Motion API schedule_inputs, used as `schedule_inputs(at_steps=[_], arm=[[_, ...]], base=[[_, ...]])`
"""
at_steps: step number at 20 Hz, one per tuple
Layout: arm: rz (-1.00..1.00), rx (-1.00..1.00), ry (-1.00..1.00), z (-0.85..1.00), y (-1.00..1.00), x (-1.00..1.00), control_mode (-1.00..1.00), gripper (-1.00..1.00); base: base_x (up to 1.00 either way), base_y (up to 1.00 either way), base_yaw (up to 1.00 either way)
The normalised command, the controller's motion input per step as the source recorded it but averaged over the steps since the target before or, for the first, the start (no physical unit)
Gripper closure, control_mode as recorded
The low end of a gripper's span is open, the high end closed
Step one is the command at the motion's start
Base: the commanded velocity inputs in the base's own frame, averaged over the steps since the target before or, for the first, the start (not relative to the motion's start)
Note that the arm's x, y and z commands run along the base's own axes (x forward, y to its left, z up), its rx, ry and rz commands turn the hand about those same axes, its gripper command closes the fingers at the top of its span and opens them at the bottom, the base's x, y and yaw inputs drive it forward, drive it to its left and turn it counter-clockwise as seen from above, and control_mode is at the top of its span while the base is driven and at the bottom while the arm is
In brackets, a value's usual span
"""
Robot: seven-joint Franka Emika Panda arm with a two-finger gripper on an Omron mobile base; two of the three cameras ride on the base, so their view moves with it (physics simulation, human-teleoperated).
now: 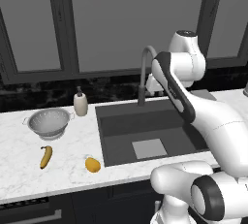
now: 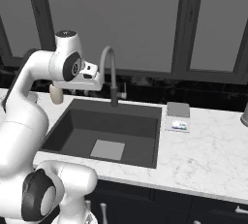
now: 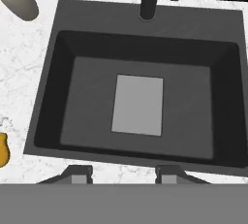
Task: Put the colander in the sink, put the mango, banana in the colander, and turn on the sink faucet and pour water over the colander.
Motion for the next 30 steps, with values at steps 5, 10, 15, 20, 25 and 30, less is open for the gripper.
schedule_inputs(at_steps=[5,10,15,20,25,30], arm=[[0.02,0.00,-0.01,0.00,0.00,-0.16,-1.00,-1.00],[0.02,0.00,-0.06,-0.08,0.21,-0.57,-1.00,-1.00],[-0.06,0.00,-0.01,-0.16,0.61,-0.45,-1.00,-1.00],[-0.25,0.00,0.00,-0.29,0.86,-0.12,-1.00,-1.00],[-0.38,0.00,0.09,-0.27,0.87,0.17,-1.00,-1.00],[-0.27,0.00,0.02,-0.25,0.88,0.30,-1.00,-1.00]], base=[[0.00,0.00,0.00],[0.00,0.00,0.00],[0.00,0.00,0.00],[0.00,0.00,0.00],[0.00,0.00,0.00],[0.00,0.00,0.00]])
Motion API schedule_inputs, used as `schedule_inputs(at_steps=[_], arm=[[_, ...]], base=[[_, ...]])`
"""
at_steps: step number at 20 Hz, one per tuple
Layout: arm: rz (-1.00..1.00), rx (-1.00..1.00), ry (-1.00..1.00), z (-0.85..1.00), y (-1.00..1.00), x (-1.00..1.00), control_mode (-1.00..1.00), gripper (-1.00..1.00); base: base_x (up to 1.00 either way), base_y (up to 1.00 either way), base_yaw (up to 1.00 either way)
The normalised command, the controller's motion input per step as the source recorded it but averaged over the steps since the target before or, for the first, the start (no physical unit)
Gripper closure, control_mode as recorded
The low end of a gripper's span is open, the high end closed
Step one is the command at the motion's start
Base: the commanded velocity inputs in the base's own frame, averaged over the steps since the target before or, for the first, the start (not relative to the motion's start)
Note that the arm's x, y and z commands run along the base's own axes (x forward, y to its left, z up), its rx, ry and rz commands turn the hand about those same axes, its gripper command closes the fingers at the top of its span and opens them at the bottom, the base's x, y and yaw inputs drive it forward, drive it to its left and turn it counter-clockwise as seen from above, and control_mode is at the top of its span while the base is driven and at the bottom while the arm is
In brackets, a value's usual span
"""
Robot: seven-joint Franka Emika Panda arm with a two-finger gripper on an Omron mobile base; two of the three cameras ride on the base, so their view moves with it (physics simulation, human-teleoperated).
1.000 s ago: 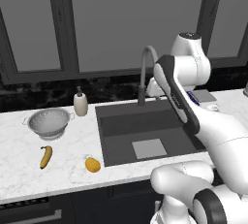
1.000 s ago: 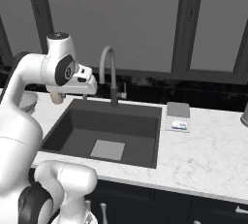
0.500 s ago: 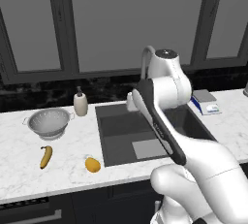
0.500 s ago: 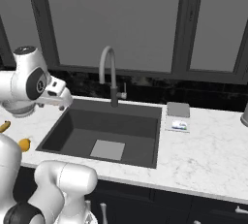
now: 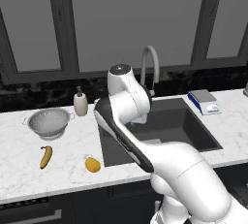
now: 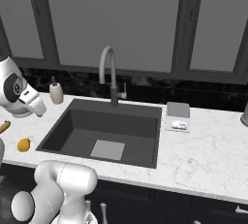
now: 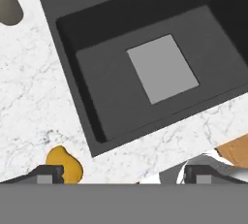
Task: Put the colander in the sink, put the mango, banana in the colander, and turn on the sink faucet and pour water over the colander.
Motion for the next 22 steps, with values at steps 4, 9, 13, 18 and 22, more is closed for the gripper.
schedule_inputs(at_steps=[4,9,13,18,22], arm=[[-0.16,0.00,0.00,-0.16,0.61,0.45,-1.00,-1.00],[-0.04,0.11,0.00,-0.19,0.53,0.37,-1.00,-1.00],[-0.01,0.25,0.00,-0.24,0.34,0.44,-1.00,-1.00],[-0.01,0.33,0.00,-0.22,0.22,0.44,-1.00,-1.00],[-0.06,0.16,0.00,-0.19,0.22,0.40,-1.00,-1.00]], base=[[0.00,0.00,0.00],[0.00,0.00,0.00],[0.00,0.00,0.00],[0.00,0.00,0.00],[0.00,0.00,0.00]])
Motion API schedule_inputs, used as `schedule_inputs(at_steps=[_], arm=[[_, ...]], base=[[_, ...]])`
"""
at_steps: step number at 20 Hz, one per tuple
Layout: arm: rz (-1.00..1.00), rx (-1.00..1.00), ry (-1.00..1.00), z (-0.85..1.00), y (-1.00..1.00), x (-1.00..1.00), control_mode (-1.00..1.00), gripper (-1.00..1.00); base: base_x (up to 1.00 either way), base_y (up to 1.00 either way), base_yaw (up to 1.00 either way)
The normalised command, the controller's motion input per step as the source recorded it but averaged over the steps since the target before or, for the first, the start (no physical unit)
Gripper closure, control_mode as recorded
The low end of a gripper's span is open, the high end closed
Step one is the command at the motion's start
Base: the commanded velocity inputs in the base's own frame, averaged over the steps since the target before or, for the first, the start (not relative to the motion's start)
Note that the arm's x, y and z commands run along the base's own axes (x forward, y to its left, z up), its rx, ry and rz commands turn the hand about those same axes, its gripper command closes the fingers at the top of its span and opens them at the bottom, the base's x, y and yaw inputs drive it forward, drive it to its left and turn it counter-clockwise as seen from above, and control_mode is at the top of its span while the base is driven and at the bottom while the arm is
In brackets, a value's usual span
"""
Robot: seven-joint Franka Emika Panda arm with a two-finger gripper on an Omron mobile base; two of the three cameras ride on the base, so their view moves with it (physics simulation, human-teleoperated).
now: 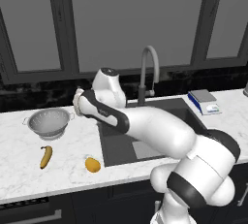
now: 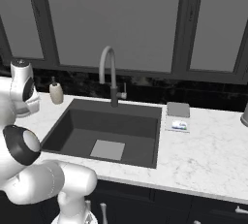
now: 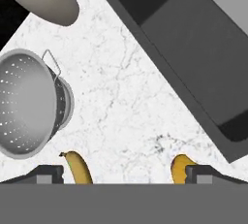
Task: Put the colander in the sink, put the mango, banana in the colander, and turn on the sink faucet and pour water over the colander.
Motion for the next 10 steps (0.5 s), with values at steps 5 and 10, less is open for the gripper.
schedule_inputs(at_steps=[5,10], arm=[[-0.05,0.04,0.09,-0.05,0.24,0.35,-1.00,-1.00],[-0.02,0.00,0.07,-0.10,0.32,0.32,-1.00,-1.00]], base=[[0.00,0.00,0.00],[0.00,0.00,0.00]])
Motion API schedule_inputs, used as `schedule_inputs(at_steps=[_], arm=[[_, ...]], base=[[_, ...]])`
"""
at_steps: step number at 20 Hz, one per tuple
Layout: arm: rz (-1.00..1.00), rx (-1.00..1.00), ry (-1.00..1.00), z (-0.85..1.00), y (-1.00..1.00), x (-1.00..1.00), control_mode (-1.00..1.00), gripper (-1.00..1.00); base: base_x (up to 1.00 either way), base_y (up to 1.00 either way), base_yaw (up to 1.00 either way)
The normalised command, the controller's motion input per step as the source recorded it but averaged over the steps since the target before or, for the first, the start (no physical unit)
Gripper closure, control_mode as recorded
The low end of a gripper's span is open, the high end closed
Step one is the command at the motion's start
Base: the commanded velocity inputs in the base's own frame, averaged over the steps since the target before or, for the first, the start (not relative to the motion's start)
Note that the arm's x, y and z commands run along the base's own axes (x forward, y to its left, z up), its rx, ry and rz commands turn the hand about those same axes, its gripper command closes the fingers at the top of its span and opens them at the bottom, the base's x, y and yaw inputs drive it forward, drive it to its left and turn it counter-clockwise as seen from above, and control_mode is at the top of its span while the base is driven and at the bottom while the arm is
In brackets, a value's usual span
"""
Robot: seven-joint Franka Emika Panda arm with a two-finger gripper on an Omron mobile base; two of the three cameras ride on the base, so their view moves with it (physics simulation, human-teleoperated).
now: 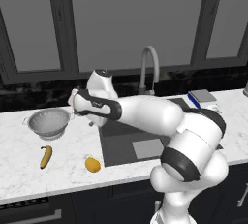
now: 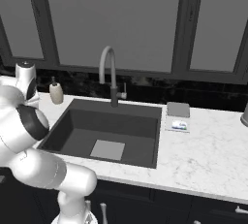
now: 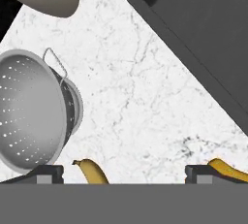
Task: Put the colander in the sink, put the mango, banana in the colander, and turn on the sink faucet and pour water over the colander.
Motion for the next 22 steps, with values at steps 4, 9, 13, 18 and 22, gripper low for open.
schedule_inputs(at_steps=[4,9,13,18,22], arm=[[0.00,-0.03,0.04,-0.14,0.23,0.30,-1.00,-1.00],[0.00,-0.07,0.00,-0.33,0.24,0.34,-1.00,-1.00],[0.00,-0.05,0.00,-0.30,0.23,0.42,-1.00,-1.00],[0.00,0.00,0.00,-0.16,0.12,0.27,-1.00,-1.00],[0.00,0.00,0.00,-0.18,0.12,0.22,-1.00,-1.00]], base=[[0.00,0.00,0.00],[0.00,0.00,0.00],[0.00,0.00,0.00],[0.00,0.00,0.00],[0.00,0.00,0.00]])
